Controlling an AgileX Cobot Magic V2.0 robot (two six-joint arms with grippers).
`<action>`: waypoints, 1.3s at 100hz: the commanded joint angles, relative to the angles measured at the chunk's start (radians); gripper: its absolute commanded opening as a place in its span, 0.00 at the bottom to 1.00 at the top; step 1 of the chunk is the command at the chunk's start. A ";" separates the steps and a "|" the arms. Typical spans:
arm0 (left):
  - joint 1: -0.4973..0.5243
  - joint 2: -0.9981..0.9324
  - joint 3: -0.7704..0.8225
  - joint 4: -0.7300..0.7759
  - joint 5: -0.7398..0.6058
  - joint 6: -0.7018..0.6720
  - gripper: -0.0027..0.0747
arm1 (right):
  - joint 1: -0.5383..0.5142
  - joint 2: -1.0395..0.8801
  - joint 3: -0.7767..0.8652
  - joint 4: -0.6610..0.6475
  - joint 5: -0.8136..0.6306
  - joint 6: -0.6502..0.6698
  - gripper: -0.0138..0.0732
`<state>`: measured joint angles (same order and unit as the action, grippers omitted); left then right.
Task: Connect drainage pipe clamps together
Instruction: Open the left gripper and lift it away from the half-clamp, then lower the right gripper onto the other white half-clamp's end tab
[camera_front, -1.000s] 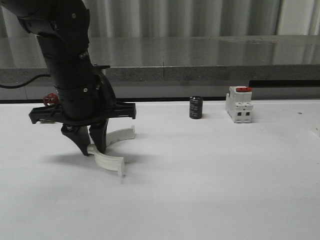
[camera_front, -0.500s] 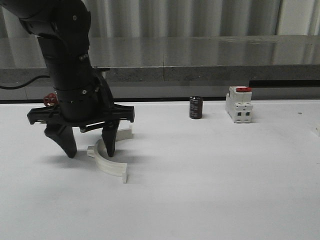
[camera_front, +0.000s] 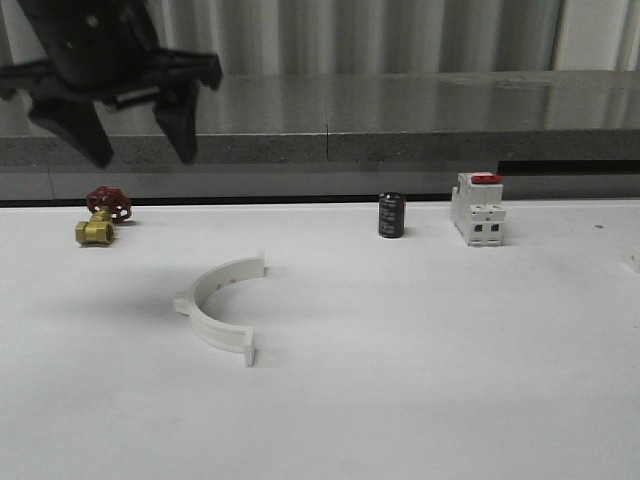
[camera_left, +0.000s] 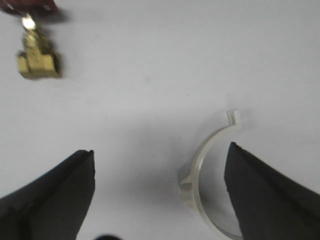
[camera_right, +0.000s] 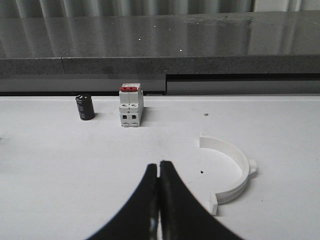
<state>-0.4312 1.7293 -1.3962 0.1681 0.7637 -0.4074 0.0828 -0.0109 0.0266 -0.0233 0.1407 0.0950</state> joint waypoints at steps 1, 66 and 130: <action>0.040 -0.133 0.003 0.016 -0.065 0.034 0.72 | 0.001 -0.018 -0.016 -0.006 -0.078 -0.010 0.08; 0.215 -0.988 0.740 0.019 -0.427 0.084 0.66 | 0.001 -0.018 -0.016 -0.006 -0.078 -0.010 0.08; 0.215 -1.411 0.993 0.019 -0.419 0.084 0.01 | 0.001 -0.018 -0.018 -0.006 -0.175 -0.010 0.08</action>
<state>-0.2190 0.3110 -0.3755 0.1845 0.4178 -0.3235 0.0828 -0.0109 0.0266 -0.0233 0.1077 0.0950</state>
